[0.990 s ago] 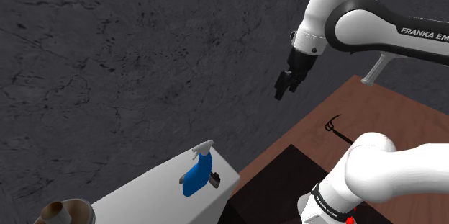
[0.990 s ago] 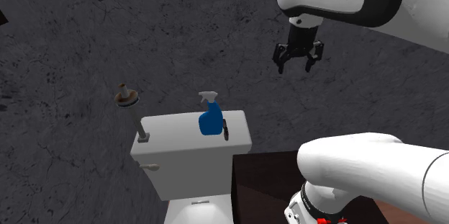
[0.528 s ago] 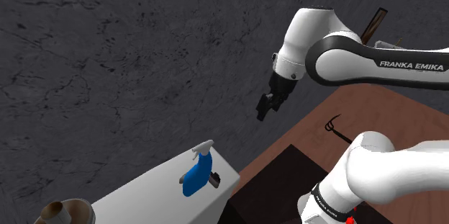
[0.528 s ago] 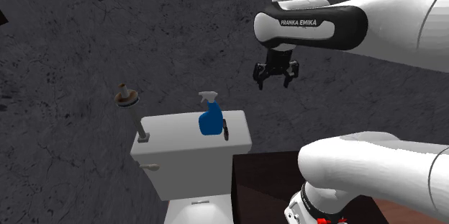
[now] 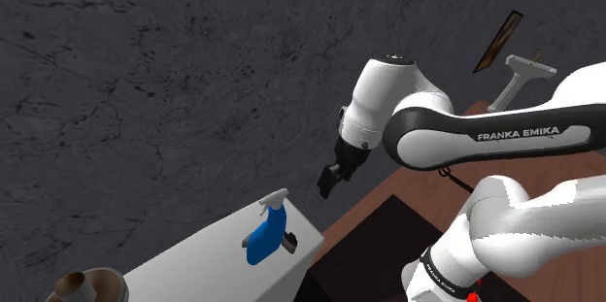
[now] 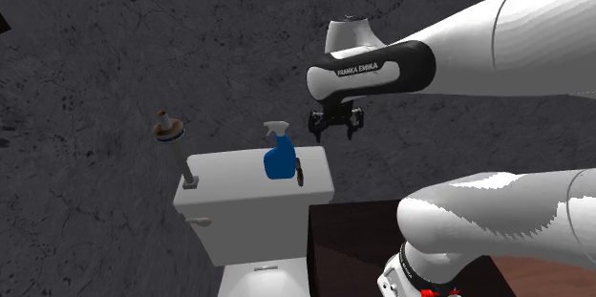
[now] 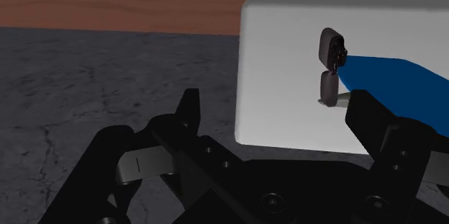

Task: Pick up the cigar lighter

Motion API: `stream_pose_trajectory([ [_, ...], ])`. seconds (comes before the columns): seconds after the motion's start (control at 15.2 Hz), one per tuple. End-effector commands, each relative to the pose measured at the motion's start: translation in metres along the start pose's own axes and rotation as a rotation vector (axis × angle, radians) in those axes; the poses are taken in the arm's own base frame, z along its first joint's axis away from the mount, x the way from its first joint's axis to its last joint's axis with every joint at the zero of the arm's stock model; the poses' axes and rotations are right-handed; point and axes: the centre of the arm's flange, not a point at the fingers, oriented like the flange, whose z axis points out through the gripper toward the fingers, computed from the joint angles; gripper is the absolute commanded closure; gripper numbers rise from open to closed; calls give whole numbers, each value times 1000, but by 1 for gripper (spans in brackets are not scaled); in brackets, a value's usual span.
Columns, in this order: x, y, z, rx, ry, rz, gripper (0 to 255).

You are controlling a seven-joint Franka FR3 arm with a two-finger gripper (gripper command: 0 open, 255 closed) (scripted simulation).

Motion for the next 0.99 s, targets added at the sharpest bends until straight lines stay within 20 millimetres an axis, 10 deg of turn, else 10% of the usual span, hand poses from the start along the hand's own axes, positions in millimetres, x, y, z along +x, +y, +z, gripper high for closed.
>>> stream_pose_trajectory([
  [0.0, 0, -17, 20, 5, 6, -9, 0],
  [0.53, -2, -88, 95, 23, 23, -46, 0],
  [0.92, -3, -92, 125, 24, 24, -48, 0],
])
